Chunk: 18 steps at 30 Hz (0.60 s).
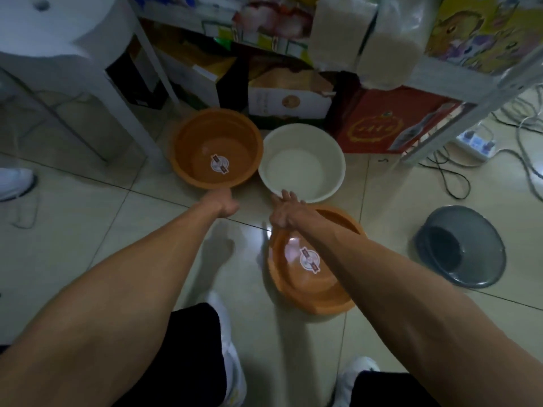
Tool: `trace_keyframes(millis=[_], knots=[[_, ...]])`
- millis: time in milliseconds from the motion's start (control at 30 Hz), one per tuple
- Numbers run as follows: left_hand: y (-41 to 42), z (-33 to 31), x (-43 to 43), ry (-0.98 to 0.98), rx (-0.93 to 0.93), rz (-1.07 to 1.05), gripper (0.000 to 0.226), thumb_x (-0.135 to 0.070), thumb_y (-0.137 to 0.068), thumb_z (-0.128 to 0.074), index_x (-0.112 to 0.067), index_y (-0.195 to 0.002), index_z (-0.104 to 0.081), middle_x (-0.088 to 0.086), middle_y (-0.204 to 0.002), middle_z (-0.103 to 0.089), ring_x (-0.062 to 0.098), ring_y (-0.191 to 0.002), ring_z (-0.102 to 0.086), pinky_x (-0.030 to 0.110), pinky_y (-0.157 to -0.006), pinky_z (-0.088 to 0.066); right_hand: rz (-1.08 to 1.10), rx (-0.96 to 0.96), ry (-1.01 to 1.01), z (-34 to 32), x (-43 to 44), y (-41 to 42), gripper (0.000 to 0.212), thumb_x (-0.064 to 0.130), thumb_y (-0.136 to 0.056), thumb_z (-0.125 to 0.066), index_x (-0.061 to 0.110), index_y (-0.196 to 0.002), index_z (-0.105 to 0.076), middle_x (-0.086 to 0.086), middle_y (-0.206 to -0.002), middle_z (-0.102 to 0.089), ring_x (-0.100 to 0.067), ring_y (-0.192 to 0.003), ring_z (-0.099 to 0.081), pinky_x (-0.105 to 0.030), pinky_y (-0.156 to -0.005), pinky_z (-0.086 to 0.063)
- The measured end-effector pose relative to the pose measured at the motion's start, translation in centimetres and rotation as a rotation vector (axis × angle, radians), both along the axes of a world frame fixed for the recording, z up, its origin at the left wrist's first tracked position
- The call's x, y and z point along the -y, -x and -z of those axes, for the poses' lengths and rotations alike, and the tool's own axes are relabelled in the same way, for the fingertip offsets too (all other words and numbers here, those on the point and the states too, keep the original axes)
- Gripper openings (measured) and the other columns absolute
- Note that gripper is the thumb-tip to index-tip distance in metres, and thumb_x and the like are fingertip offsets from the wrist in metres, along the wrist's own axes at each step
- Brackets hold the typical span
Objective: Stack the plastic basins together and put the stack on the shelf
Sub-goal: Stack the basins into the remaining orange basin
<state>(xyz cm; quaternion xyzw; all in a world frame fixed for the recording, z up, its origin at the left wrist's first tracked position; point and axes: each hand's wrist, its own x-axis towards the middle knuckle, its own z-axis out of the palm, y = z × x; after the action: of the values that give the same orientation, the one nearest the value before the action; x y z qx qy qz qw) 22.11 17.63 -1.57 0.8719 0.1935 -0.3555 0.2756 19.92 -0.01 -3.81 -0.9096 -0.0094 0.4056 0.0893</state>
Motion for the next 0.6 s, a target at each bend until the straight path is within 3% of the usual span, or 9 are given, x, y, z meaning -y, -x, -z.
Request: trace_keyframes(millis=[100,167,233,267,367,433,467,600], knots=[[-2.1,3.7,-1.7,0.066,0.040,-0.194,0.038,-0.021,-0.101,-0.050,-0.003,-0.134,-0.057,0.021,-0.140,-0.058,0.039,-0.127,-0.056,0.041,-0.104,-0.049,0.069,0.037,-0.054,1.8,-4.2,-2.8,0.063,0.025,-0.098,-0.044,0.012,-0.157,-0.032,-0.021,-0.158,-0.040,-0.040,-0.144,-0.040,-0.049,-0.114,-0.035],[-3.3,6.0,-2.5,0.194,0.023,-0.468,0.023,-0.025,-0.102,-0.047,-0.013,-0.119,-0.056,0.018,-0.134,-0.059,0.036,-0.119,-0.060,0.041,-0.090,-0.056,0.149,0.124,-0.138,3.2,-6.4,-4.6,0.045,0.020,-0.102,-0.043,0.002,-0.143,-0.051,-0.022,-0.143,-0.056,-0.040,-0.130,-0.055,-0.042,-0.103,-0.045],[-4.6,8.3,-3.3,0.330,-0.001,-0.752,0.017,-0.024,-0.100,-0.048,-0.017,-0.114,-0.055,0.015,-0.132,-0.061,0.029,-0.105,-0.061,0.035,-0.065,-0.055,0.337,0.127,-0.255,4.9,-8.1,-6.5,0.041,0.020,-0.107,-0.041,-0.001,-0.138,-0.058,-0.022,-0.140,-0.060,-0.039,-0.130,-0.056,-0.039,-0.101,-0.045],[-5.2,9.5,-3.8,0.391,0.013,-0.864,0.019,-0.022,-0.098,-0.051,-0.015,-0.114,-0.058,0.015,-0.128,-0.063,0.028,-0.100,-0.062,0.032,-0.060,-0.054,0.454,0.105,-0.309,5.7,-8.7,-7.6,0.041,0.023,-0.107,-0.041,0.002,-0.138,-0.058,-0.021,-0.142,-0.059,-0.039,-0.131,-0.055,-0.038,-0.103,-0.044],[-6.2,11.7,-4.8,0.492,0.110,-1.163,0.039,-0.015,-0.090,-0.059,-0.008,-0.128,-0.062,0.011,-0.117,-0.069,0.027,-0.089,-0.070,0.031,-0.066,-0.057,0.850,0.079,-0.464,8.3,-9.9,-9.8,0.046,0.029,-0.102,-0.052,0.009,-0.143,-0.057,-0.016,-0.144,-0.060,-0.036,-0.132,-0.056,-0.034,-0.103,-0.044],[-6.6,11.7,-5.2,0.540,0.158,-1.274,0.034,-0.013,-0.090,-0.061,-0.009,-0.123,-0.064,0.010,-0.102,-0.068,0.020,-0.066,-0.062,0.027,-0.055,-0.050,1.032,0.089,-0.522,8.9,-10.2,-10.5,0.046,0.027,-0.096,-0.061,0.008,-0.138,-0.062,-0.015,-0.136,-0.066,-0.034,-0.126,-0.061,-0.032,-0.096,-0.047],[-6.7,11.3,-5.3,0.546,0.169,-1.304,0.031,-0.012,-0.090,-0.062,-0.009,-0.121,-0.064,0.010,-0.099,-0.067,0.018,-0.063,-0.059,0.027,-0.054,-0.049,1.099,0.105,-0.551,8.7,-10.3,-10.6,0.046,0.024,-0.094,-0.063,0.007,-0.136,-0.063,-0.015,-0.134,-0.067,-0.034,-0.124,-0.062,-0.032,-0.096,-0.049],[-6.7,8.3,-5.2,0.527,0.260,-1.327,0.032,-0.006,-0.088,-0.065,-0.011,-0.119,-0.066,0.010,-0.105,-0.071,0.020,-0.069,-0.066,0.024,-0.049,-0.054,1.215,0.176,-0.676,5.1,-9.9,-9.9,0.043,0.012,-0.093,-0.061,0.002,-0.135,-0.061,-0.015,-0.131,-0.067,-0.035,-0.120,-0.063,-0.032,-0.097,-0.051]])
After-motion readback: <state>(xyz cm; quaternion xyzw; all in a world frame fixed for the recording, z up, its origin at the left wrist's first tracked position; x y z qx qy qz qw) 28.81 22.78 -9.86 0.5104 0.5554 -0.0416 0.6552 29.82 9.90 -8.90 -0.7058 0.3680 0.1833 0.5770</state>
